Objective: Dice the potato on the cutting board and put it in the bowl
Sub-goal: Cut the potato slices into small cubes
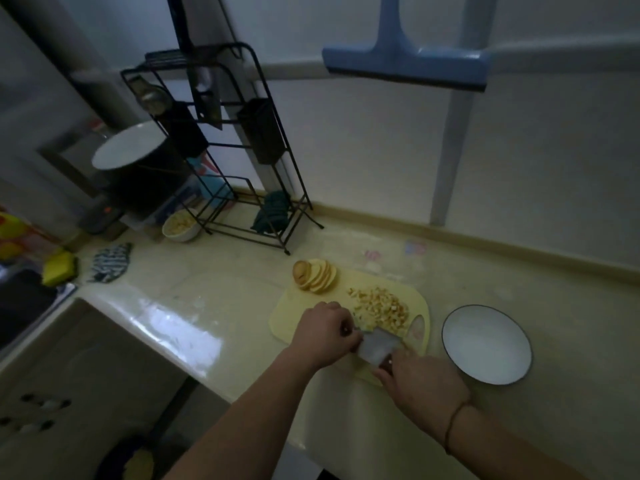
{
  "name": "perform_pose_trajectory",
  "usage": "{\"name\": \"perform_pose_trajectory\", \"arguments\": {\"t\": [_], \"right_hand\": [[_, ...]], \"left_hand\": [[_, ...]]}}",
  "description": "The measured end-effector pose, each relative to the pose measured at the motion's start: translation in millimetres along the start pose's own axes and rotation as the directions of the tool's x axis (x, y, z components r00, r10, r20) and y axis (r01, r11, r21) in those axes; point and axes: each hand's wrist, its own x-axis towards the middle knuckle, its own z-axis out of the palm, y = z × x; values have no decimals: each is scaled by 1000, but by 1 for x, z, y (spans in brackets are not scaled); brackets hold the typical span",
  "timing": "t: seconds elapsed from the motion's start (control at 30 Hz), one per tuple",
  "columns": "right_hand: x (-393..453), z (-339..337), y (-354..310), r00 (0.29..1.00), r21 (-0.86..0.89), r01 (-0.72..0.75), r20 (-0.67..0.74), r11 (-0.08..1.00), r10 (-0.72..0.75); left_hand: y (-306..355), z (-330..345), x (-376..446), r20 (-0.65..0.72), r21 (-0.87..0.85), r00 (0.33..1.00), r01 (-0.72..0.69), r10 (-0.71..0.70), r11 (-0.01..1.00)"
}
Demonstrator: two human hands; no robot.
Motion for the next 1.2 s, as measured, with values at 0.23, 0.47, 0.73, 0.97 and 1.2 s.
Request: {"name": "perform_pose_trajectory", "arguments": {"t": [0.23,0.47,0.73,0.97,1.2], "right_hand": [[2,-21,-12,985,-65,-108,-145,992,98],[4,-10,-14,995,-76,-92,32,993,94],[3,-26,-17,988,-28,-119,91,993,121],[0,-44,-15,971,-39,-113,208,993,118],[3,-37,-8,980,-40,-135,142,990,139]], "left_hand": [[2,12,29,41,-111,999,8,-3,994],[1,15,44,-66,-207,997,14,-28,978],[-28,10,27,-168,-114,985,20,-39,993],[-20,17,46,-40,-263,999,-3,-8,965],[-3,22,44,-86,-250,968,-249,234,936]]}}
